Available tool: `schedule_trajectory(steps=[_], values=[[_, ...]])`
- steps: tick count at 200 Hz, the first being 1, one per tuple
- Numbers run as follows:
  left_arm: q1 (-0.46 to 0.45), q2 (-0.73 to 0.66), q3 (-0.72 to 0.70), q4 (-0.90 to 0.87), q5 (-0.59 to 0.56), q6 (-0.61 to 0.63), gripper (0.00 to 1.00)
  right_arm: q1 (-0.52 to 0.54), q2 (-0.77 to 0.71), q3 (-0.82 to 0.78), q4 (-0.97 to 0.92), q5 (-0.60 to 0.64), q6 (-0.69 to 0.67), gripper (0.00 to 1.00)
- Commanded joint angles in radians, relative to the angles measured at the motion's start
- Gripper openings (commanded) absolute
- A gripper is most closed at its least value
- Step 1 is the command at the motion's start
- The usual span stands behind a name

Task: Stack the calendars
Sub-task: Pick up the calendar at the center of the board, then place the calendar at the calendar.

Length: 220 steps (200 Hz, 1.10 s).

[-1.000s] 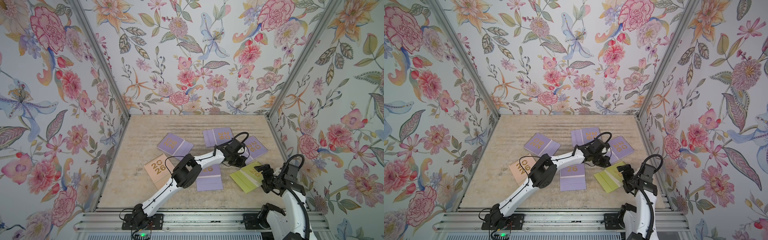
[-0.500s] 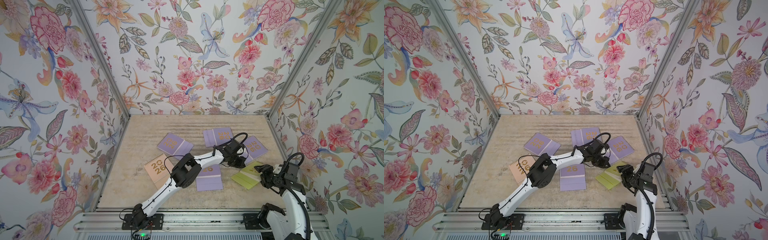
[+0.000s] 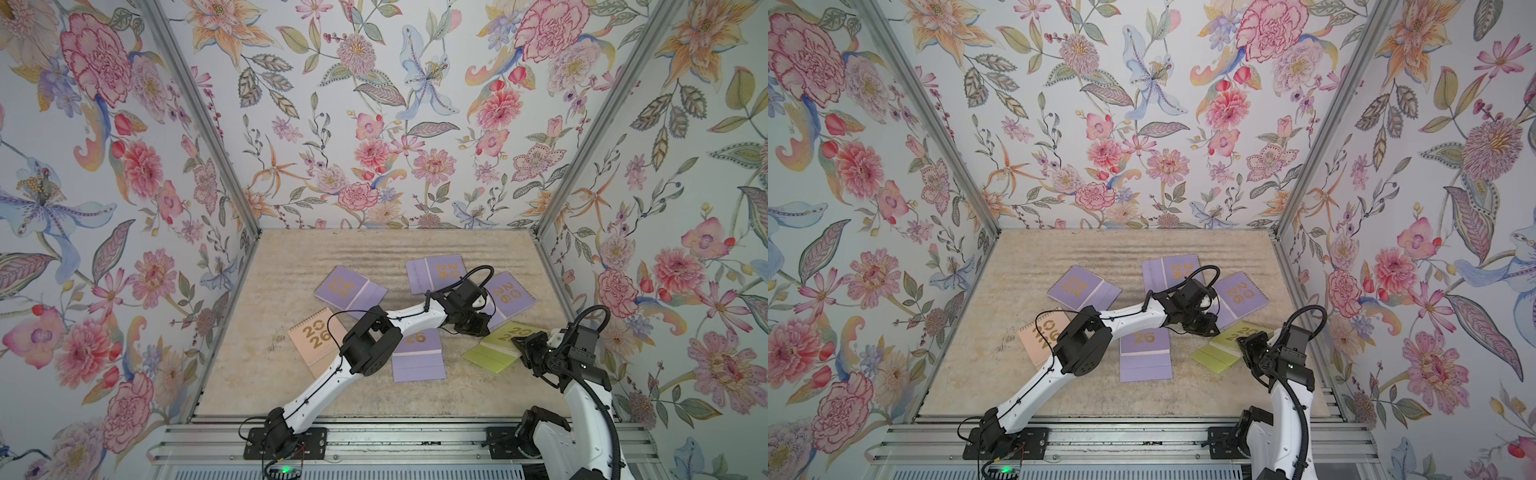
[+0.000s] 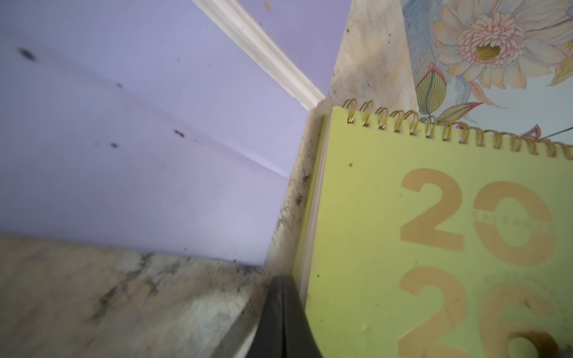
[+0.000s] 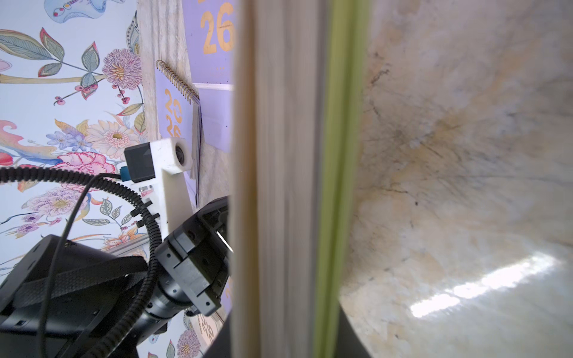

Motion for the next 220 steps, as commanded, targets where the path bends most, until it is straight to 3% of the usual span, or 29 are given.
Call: schedule_trajectory(steps=[1,47,88,150,220], values=[[0.015,-0.053,-0.026,-0.02,0.0,-0.02,0.0,0.004,-0.021,0.027,-0.002,0.004,-0.012,0.22],[0.031,-0.105,-0.044,0.007,-0.033,-0.022,0.0,0.004,-0.04,0.105,-0.069,0.043,-0.047,0.09],[0.079,-0.228,-0.18,0.089,-0.079,-0.033,0.0,0.05,-0.031,0.203,-0.088,0.079,-0.048,0.02],[0.217,-0.51,-0.555,0.227,-0.148,-0.044,0.0,0.461,0.166,0.365,-0.013,0.285,-0.042,0.0],[0.378,-0.818,-0.989,0.288,-0.183,-0.032,0.0,0.774,0.442,0.48,0.214,0.222,-0.078,0.0]])
